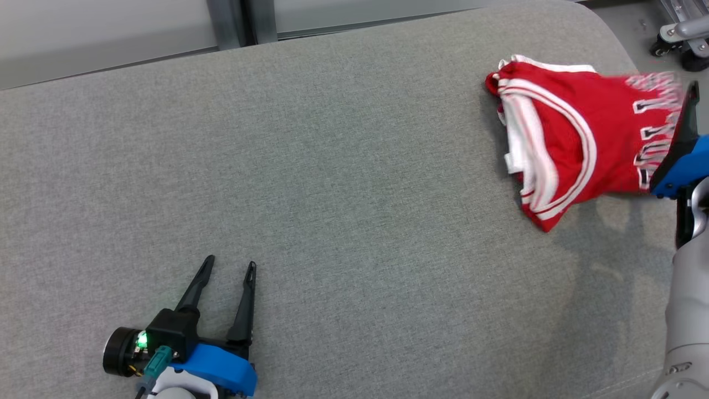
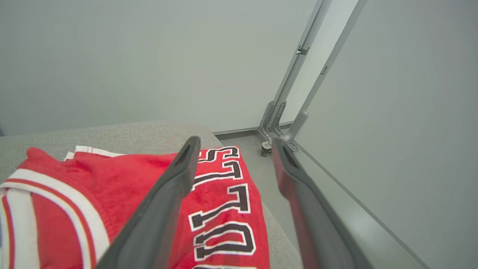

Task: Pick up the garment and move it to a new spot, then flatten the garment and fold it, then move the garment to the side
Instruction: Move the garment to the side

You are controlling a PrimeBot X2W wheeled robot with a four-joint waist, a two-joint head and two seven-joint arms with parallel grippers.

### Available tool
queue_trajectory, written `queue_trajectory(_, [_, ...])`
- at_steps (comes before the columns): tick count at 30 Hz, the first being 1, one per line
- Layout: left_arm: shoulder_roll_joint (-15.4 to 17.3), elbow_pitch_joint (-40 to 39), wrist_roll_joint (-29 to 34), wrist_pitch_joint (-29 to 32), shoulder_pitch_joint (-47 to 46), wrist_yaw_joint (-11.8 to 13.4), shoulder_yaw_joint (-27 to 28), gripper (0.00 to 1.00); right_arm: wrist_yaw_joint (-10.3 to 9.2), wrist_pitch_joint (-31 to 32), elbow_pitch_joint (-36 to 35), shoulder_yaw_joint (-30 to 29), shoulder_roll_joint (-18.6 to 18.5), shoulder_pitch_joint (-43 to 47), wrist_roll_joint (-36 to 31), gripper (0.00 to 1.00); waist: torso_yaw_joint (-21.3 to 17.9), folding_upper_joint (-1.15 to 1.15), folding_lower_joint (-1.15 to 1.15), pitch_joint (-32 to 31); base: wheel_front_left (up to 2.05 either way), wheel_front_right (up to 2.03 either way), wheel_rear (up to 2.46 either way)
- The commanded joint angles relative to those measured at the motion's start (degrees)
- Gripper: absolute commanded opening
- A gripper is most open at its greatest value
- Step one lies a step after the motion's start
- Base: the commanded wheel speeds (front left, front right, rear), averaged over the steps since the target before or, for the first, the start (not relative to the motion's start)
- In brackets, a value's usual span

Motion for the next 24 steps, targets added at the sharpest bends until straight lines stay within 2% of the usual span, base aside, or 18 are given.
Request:
queue_trajectory(1, [0.76, 0.67, -0.08, 0.17, -0.45, -0.07, 0.78, 1.00, -0.02, -0.92, -0.78, -1.49, 0.51, 1.05, -1.43, 1.00, -0.20, 0.00, -0.01, -0.05, 0.00, 0.00, 0.00])
queue_trajectory(4, [0.75, 0.62, 0.12, 0.17, -0.70, -0.07, 1.19, 1.00, -0.01, -2.49, -0.84, -3.39, 2.41, 1.13, -3.47, 1.00, -0.54, 0.00, -0.01, -0.22, 0.00, 0.00, 0.00])
queue_trajectory(7, [0.72, 0.50, 0.29, 0.16, -0.94, -0.07, 1.61, 1.00, -0.02, -3.25, -0.17, -2.42, 3.21, 1.48, -2.79, 1.00, -0.74, 0.00, -0.01, -0.37, 0.00, 0.00, 0.00])
queue_trajectory(9, [0.55, 0.27, 0.46, 0.16, -1.08, -0.07, 2.16, 1.00, -0.02, -3.30, -2.00, 1.09, 3.37, 1.98, -0.18, 1.00, -0.68, 0.00, -0.01, -0.42, 0.00, 0.00, 0.00])
queue_trajectory(11, [0.32, 0.14, 0.55, 0.16, -1.21, -0.07, 2.74, 1.00, -0.01, -3.29, -2.21, 7.06, 3.67, 3.83, 5.22, 1.00, -0.35, 0.00, -0.01, -0.50, 0.00, 0.00, 0.00])
queue_trajectory(12, [0.13, 0.10, 0.67, 0.16, -1.29, -0.07, 3.15, 1.00, -0.02, -3.31, -3.77, 12.53, 3.36, 6.02, 11.80, 1.00, -0.04, 0.00, -0.01, -0.68, 0.00, 0.00, 0.00])
queue_trajectory(17, [-0.46, 0.01, 1.15, 0.15, -0.61, -0.07, 4.71, 1.00, -0.01, -3.32, -9.03, 25.79, 3.46, 12.89, 24.44, 1.00, 1.23, 0.00, -0.01, -1.39, 0.00, 0.00, 0.00])
queue_trajectory(24, [-1.75, 0.08, 1.42, 0.11, -0.10, -0.04, 6.50, 1.00, -0.02, -3.32, -13.71, 35.51, 3.41, 21.14, 33.84, 1.00, 5.63, 0.00, -0.01, -3.12, 0.00, 0.00, 0.00])
